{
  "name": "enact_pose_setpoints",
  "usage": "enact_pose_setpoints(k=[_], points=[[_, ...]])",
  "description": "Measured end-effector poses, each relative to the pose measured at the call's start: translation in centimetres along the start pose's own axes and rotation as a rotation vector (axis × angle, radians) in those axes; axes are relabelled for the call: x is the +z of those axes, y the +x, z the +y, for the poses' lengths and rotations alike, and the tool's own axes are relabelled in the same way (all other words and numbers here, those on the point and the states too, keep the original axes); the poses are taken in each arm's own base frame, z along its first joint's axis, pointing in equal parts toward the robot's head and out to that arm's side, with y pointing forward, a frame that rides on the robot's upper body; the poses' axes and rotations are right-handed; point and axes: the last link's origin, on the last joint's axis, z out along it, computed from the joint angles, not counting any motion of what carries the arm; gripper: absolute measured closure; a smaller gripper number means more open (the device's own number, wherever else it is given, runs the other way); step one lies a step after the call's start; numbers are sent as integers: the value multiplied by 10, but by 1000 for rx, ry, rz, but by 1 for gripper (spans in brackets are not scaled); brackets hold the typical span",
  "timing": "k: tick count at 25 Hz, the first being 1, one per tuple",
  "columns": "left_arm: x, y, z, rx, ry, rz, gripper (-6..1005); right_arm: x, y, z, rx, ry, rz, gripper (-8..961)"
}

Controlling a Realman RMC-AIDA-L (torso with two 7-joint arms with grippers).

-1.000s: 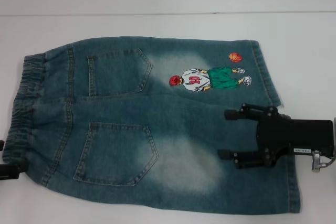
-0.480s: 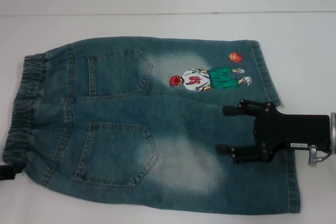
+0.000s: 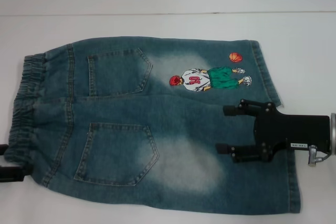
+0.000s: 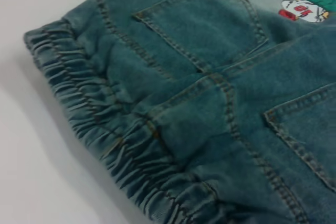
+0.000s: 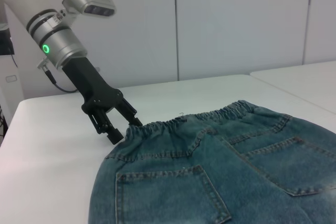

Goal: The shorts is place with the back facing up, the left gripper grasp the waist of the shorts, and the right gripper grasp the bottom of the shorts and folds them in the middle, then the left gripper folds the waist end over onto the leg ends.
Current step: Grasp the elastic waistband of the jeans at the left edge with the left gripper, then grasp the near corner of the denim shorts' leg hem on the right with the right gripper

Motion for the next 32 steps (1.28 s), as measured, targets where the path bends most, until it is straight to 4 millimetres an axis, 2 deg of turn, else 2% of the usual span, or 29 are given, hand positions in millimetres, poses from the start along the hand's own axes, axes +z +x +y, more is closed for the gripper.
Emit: enact_pose_setpoints(k=[10, 21, 27, 32], points=[[7, 8, 0, 19, -9, -14, 251, -1, 2, 1, 23, 8, -1, 36], [7, 12, -3, 43, 16, -11, 671, -6, 4, 3, 68, 24, -28, 39], [9, 15, 0, 55, -1, -14, 793, -15, 0, 2, 144, 35, -39, 41], [8, 16, -1, 57, 3, -2, 855, -38, -13, -5, 252, 29, 23, 43]])
